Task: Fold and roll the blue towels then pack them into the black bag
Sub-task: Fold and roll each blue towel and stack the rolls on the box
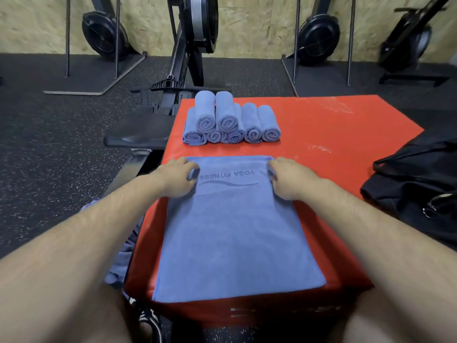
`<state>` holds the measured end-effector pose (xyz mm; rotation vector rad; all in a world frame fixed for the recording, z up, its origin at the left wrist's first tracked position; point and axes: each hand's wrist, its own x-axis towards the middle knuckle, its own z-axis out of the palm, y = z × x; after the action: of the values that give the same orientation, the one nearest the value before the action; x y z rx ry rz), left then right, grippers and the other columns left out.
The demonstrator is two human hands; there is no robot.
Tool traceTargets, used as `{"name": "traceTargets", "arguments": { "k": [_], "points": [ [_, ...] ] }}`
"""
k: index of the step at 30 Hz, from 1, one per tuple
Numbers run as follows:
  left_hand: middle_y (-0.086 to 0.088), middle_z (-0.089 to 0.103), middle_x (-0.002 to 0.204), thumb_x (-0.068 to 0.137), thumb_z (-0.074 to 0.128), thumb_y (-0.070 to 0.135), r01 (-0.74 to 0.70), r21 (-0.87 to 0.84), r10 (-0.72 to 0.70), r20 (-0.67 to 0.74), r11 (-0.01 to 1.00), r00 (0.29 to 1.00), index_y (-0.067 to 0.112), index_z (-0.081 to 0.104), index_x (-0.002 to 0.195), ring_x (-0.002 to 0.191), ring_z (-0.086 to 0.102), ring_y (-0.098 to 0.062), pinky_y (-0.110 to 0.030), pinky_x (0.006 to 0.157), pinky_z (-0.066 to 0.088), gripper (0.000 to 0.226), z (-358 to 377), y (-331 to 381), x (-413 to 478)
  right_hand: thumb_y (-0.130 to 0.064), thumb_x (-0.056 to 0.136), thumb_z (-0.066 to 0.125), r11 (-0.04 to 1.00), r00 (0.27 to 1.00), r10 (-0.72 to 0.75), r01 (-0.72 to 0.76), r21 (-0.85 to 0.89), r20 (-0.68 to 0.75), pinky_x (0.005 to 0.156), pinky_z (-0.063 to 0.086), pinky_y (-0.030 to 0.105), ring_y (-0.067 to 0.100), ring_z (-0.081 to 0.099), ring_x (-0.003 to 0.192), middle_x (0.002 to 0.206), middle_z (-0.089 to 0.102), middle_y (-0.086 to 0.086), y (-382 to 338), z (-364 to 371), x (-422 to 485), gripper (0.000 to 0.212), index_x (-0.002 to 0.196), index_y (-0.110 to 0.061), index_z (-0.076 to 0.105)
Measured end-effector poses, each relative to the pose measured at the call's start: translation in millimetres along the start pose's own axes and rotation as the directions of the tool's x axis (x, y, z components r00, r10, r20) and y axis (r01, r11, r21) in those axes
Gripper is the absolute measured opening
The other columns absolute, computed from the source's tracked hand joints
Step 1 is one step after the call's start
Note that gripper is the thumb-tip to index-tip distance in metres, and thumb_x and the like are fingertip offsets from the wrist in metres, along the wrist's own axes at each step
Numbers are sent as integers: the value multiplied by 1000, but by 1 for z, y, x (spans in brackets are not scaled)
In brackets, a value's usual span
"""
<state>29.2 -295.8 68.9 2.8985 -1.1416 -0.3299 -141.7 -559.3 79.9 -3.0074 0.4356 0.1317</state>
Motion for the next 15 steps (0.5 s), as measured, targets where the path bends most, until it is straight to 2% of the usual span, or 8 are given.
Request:
{"name": "traceTargets", "arguments": {
  "k": [3,6,8,10,12,15],
  "points": [
    [-6,48,134,98,51,33,-20,-16,19,-61,1000,998,25,50,138,126,43,-32,-43,107,37,41,-2,-6,13,-23,94,56,989,995,17,-2,147,-98,96,45,42,37,54,116,124,57,16,9,0,19,36,127,-9,53],
    [-5,50,131,99,53,32,-15,-44,11,-89,999,996,24,58,131,125,44,-31,-43,105,38,33,0,-16,24,-23,93,64,943,988,115,-76,324,-104,100,44,39,33,56,120,131,59,15,10,6,33,48,136,-9,50],
    [-5,52,126,98,55,29,-25,-93,14,-116,995,993,23,61,125,122,47,-30,-41,104,39,28,0,-22,28,-18,92,65,915,978,172,-114,388,-118,100,42,36,33,55,119,129,60,15,11,13,41,48,137,-8,51],
    [-3,53,119,97,56,25,-34,-134,15,-139,990,990,22,62,120,118,48,-28,-40,102,39,24,1,-26,31,-12,91,63,902,965,189,-98,420,-180,95,41,34,31,57,113,120,62,14,12,16,46,34,125,-8,62],
    [3,50,108,96,58,22,-44,-159,20,-152,986,988,22,64,114,113,50,-26,-40,99,41,19,1,-29,33,-9,90,57,897,950,195,-72,436,-243,86,42,34,29,58,104,108,64,11,13,17,49,18,103,-13,68],
    [2,52,101,94,63,23,-74,-194,40,-174,978,984,19,64,106,102,53,-24,-37,93,44,12,0,-30,35,-11,89,50,867,924,260,-95,489,-281,77,43,35,29,60,93,97,68,9,15,15,49,14,92,-13,63]
  ]
}}
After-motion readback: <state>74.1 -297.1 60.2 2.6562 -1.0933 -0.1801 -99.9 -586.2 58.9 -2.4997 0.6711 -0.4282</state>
